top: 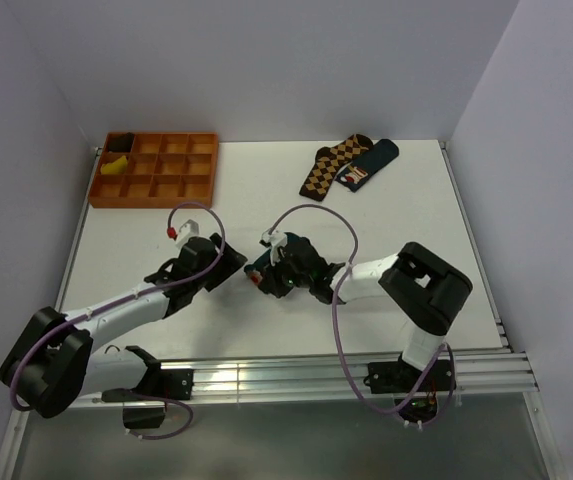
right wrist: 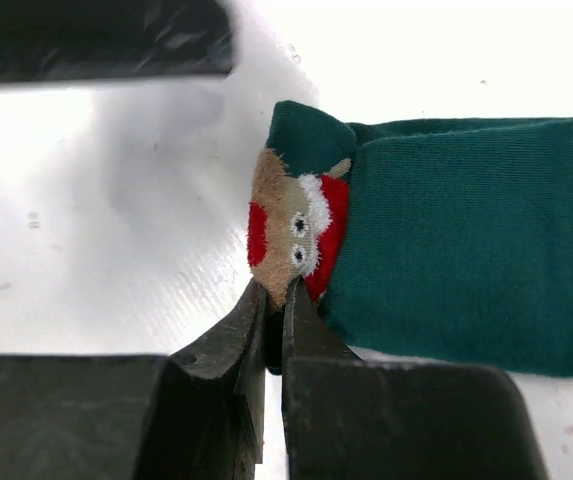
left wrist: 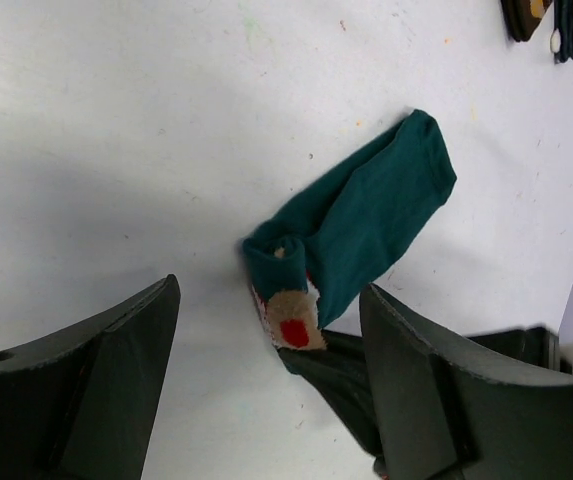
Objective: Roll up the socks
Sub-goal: Roll the sock at the center of the board.
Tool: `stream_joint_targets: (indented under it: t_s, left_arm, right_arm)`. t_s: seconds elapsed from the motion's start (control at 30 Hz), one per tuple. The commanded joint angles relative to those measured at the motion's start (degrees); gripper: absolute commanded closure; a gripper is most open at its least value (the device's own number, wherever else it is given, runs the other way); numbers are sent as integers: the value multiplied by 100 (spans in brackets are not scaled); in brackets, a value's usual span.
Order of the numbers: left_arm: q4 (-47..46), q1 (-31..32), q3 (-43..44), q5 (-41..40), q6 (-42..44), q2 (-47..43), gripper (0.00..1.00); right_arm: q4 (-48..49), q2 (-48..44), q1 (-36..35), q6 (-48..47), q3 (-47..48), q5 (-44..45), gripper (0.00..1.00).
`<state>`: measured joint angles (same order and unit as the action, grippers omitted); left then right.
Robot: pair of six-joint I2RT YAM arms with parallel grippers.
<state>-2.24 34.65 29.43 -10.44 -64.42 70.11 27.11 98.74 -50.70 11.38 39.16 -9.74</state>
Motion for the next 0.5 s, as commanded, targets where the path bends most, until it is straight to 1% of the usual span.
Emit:
stream_joint_targets:
  t_s: [0.0,0.07,0.1,0.13,0.27,0.4,0.47]
  left_arm:
    - [-444,-29,-130,76,-44,-155,23]
    - [-417,-29,-165,112,-61,-155,25]
    - [-496,-29,-218,190,-62,-190,26]
    - [-618,-29,-332,217,-79,-216,27]
    - [-857,-20,-552,323,-167,-261,29]
    - [-1015,6,-596,402,-193,-77,31]
    - [-1050,15,-561,420,-185,20,31]
  right_arm:
    - [-1092,417,297,426,284,-1345,100]
    - [-1129,620,516,575,399,-1862,100]
    - [-1103,699,587,785,469,-2004,100]
    - [-1094,847,727,892,540,-2336,100]
    - [-761,1164,1026,1445,479,-2699,100]
    - [-288,1568,1316,2068,409,-3234,100]
    - [-137,1683,1396,2237,365,-3359,100]
